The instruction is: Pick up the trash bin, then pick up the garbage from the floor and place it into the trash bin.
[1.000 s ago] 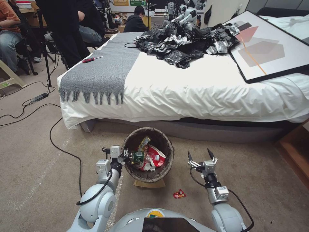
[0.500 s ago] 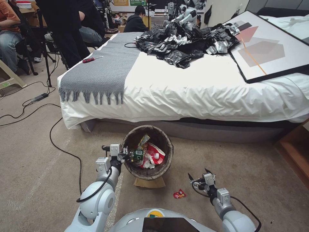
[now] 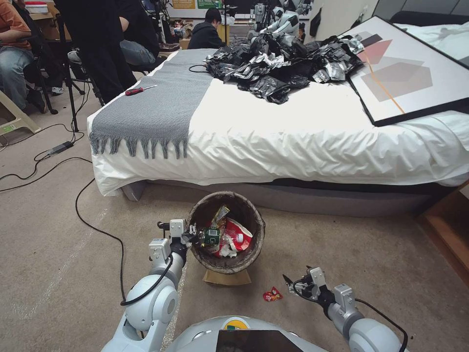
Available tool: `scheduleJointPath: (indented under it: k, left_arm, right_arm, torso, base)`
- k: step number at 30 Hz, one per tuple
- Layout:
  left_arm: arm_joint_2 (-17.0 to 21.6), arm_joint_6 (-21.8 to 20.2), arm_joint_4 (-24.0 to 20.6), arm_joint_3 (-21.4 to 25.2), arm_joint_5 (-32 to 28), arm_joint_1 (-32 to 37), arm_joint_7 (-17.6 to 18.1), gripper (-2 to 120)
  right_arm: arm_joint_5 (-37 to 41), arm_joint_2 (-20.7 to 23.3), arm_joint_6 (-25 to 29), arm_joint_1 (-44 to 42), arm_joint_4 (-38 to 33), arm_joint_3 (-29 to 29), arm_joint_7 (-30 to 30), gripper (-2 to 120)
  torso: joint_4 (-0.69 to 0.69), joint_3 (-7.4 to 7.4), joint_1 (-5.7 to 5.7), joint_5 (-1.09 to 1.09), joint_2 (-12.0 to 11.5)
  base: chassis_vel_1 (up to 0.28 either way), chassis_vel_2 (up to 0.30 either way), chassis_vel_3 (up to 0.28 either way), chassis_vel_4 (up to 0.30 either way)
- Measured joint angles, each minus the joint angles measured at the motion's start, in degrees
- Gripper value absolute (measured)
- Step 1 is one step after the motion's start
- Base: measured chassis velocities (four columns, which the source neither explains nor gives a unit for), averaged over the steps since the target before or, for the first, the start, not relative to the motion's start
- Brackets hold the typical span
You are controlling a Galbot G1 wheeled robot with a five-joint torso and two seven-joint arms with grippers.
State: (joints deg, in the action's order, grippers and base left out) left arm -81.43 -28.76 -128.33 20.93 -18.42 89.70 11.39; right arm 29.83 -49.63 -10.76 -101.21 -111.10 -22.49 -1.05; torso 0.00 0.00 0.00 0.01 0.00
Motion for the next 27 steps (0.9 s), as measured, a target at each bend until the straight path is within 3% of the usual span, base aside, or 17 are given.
scheduleJointPath:
  k: [3,27]
  left_arm:
    - [0.02,-0.04,0.00,0.01,0.02,0.04,0.01,0]
    - [-0.87,-0.27,0.21,-0.40,1.24,0.33,0.07,0]
  right_arm:
    - [-1.03,0.73,-1.36,1.85,1.62,0.89,-4.24,100]
    - [-9.42,1.25,-1.53,13.36,12.55,11.28,-10.73,100]
  torso:
    - [0.00,0.00,0.00,-0.01,0.00]
    - [0.00,0.00,0.00,-0.01,0.00]
  base:
    - [0.000,0.000,0.000,0.000]
    - [0.000,0.000,0.000,0.000]
